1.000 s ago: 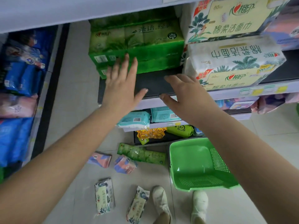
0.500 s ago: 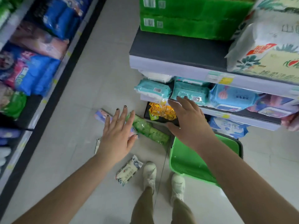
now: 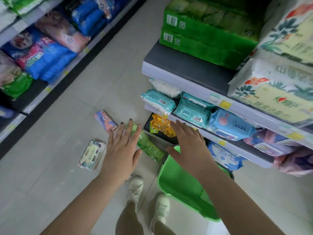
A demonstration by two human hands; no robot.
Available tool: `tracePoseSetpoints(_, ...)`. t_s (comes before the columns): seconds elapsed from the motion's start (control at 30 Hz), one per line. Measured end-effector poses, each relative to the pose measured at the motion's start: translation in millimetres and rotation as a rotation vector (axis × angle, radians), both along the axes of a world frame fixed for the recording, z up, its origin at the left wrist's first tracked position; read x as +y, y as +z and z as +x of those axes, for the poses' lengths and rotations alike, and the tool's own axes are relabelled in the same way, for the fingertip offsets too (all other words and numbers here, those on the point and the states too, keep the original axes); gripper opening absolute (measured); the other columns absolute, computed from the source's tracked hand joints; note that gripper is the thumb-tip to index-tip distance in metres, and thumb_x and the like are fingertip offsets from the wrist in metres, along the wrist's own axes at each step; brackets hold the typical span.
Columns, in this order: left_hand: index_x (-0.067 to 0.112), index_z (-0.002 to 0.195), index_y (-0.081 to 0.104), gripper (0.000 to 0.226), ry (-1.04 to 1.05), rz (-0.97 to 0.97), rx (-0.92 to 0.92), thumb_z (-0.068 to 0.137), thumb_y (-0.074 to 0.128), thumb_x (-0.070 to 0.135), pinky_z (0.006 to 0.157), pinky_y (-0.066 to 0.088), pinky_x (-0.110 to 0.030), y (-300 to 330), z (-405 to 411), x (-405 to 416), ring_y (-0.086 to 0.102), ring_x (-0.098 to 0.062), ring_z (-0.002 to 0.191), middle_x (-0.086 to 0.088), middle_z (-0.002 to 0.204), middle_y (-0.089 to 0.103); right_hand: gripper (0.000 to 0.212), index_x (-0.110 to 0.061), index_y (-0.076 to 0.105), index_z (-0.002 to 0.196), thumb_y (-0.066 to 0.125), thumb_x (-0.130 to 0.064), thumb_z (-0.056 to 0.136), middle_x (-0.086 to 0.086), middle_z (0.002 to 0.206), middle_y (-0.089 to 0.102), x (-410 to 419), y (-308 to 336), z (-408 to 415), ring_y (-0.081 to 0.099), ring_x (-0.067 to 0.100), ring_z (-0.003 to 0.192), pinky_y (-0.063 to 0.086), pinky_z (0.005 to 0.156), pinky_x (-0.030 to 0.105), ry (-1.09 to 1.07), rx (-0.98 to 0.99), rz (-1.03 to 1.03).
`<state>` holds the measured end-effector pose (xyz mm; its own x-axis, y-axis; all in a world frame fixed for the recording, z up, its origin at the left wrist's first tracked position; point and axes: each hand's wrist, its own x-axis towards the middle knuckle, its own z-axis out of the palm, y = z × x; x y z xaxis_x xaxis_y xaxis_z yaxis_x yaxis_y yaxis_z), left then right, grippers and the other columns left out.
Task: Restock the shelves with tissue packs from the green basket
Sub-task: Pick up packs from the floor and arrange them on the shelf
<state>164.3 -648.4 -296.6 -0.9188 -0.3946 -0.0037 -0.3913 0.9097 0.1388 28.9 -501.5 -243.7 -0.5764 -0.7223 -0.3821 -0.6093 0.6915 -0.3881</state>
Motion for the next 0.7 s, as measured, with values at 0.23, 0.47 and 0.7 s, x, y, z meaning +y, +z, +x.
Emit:
tracePoseSetpoints(0.23,0.015,0.139,0.031,0.090,-0.033,-0.021,0.072,0.063,0.079,0.020,0.094,0.040,-0.061,29,-15,10,0.048,-0.041,0.123,-0.018,0.139,0.046,0.073,-0.024,0.013,0.149,0.053,-0.039,0.089,-0.001,0.157,0.016,-6,19,4,0.016,0.019,0.144,0.016,0.117,0.044,0.026,0.036,-0.046)
tracePoseSetpoints(0.47,0.013,0.139,0.031,0.085,-0.058,-0.033,0.137,0.065,0.072,0.020,0.093,0.039,-0.060,29,-19,-10,0.046,-0.041,0.125,-0.019,0.141,0.044,0.072,-0.027,0.012,0.148,0.052,-0.039,0.090,-0.005,0.156,0.014,-33,19,15,0.013,0.016,0.144,0.008,0.119,0.040,0.032,0.037,-0.067)
tracePoseSetpoints(0.7,0.013,0.137,0.035,0.089,-0.096,-0.036,0.114,0.062,0.082,0.019,0.098,0.036,-0.057,13,-3,-64,0.043,-0.038,0.127,-0.018,0.141,0.044,0.071,-0.025,0.016,0.148,0.053,-0.035,0.089,-0.005,0.155,0.019,-83,-1,31,0.016,0.016,0.142,0.012,0.118,0.039,-0.001,0.018,-0.037)
